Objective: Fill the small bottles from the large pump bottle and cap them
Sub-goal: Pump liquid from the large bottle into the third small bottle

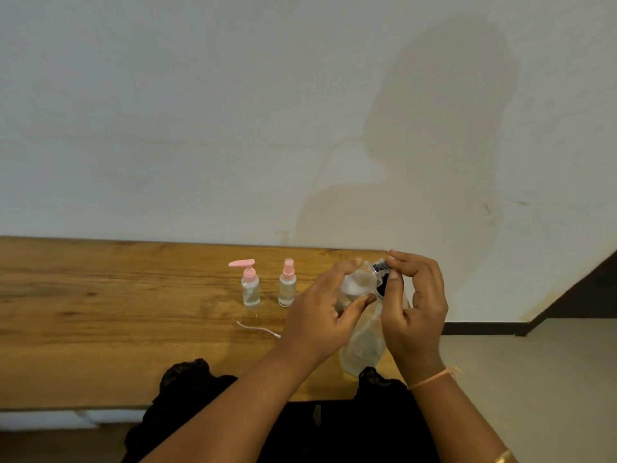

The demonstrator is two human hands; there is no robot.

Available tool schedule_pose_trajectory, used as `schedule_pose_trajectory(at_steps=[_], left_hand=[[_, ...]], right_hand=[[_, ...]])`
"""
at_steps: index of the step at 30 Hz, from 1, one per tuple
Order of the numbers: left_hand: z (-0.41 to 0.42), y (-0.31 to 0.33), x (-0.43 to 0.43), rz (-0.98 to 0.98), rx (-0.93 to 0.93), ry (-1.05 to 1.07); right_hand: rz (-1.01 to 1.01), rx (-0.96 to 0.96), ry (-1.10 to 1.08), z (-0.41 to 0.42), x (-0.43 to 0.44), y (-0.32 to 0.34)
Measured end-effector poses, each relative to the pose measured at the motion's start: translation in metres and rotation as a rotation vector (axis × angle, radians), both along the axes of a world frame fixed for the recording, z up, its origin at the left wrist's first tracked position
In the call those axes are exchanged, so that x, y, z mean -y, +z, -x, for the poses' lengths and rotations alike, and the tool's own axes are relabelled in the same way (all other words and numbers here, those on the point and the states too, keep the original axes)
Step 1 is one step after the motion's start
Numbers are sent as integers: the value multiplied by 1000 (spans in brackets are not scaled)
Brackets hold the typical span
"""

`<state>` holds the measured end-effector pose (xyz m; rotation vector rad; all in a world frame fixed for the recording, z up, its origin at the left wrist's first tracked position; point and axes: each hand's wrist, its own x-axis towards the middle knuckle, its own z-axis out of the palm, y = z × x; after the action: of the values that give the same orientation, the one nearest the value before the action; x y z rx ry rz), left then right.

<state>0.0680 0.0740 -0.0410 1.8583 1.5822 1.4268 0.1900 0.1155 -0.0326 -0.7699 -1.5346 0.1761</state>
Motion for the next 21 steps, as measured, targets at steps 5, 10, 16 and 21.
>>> schedule_pose_trajectory(at_steps=[5,10,16,21], left_hand=[[0,0,1,42,-18,-17],[0,-1,2,52,-24,-17],[0,-2,1,-21,5,-1],[-1,-2,-1,5,-7,-8]], right_hand=[[15,10,6,-4,-3,-4],[30,9,9,-4,0,-4],[14,11,9,-3,5,1],[1,7,-7,-3,-1,-2]])
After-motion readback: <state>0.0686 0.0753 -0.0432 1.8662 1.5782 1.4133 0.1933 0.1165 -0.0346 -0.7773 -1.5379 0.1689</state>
